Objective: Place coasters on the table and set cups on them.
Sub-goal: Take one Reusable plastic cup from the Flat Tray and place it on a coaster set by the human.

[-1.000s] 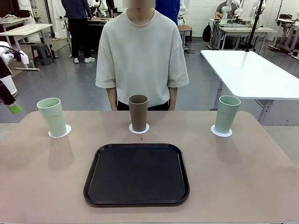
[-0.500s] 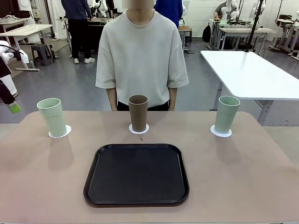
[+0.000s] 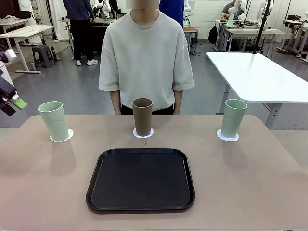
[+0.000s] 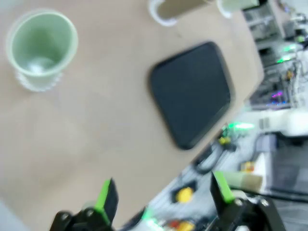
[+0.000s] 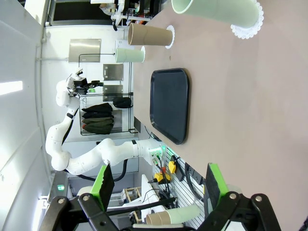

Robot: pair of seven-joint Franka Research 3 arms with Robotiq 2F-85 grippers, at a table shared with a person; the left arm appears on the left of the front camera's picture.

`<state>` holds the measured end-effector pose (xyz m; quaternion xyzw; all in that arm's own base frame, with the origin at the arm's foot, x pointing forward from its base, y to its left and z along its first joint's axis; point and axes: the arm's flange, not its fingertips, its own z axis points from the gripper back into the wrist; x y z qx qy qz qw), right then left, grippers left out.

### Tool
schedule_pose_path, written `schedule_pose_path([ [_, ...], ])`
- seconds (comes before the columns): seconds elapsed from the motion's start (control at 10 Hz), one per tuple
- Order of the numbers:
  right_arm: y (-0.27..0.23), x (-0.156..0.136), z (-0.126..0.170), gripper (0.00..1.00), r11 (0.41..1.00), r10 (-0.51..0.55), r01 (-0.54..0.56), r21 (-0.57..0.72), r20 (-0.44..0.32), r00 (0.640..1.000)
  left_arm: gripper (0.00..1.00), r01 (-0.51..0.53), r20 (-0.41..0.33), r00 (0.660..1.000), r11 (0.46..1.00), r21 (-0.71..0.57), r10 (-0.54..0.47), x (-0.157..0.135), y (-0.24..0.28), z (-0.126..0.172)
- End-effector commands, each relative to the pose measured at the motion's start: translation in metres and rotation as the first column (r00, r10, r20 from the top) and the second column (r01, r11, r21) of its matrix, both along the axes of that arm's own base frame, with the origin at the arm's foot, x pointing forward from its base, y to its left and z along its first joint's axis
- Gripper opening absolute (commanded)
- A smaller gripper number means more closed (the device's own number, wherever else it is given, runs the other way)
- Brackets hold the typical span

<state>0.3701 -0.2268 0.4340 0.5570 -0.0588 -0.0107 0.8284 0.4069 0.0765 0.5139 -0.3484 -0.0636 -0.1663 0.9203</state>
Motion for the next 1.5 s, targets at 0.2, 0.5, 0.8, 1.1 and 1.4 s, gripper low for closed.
schedule_pose_path([
  [0.2, 0.003, -0.004, 0.000, 1.00, 1.000, 0.002, -0.002, 0.006, 0.005, 1.000, 1.00, -0.210, -0.165, 0.976, 0.812, -0.544, 0.141, 0.000, 0.105, -0.012],
  [0.5, 0.003, -0.004, 0.000, 1.00, 1.000, 0.002, -0.002, 0.006, 0.005, 1.000, 1.00, -0.184, -0.161, 0.981, 0.768, -0.614, 0.107, 0.009, 0.153, -0.039],
  [0.8, 0.003, -0.004, 0.000, 1.00, 1.000, 0.002, -0.002, 0.006, 0.005, 1.000, 1.00, -0.179, -0.176, 0.980, 0.780, -0.600, 0.090, 0.012, 0.182, -0.055],
  [1.1, 0.003, -0.004, 0.000, 1.00, 1.000, 0.002, -0.002, 0.006, 0.005, 1.000, 1.00, -0.166, -0.152, 0.983, 0.828, -0.536, 0.099, -0.002, 0.204, -0.067],
  [1.4, 0.003, -0.004, 0.000, 1.00, 1.000, 0.002, -0.002, 0.006, 0.005, 1.000, 1.00, -0.168, -0.143, 0.984, 0.835, -0.525, 0.107, -0.003, 0.209, -0.076],
])
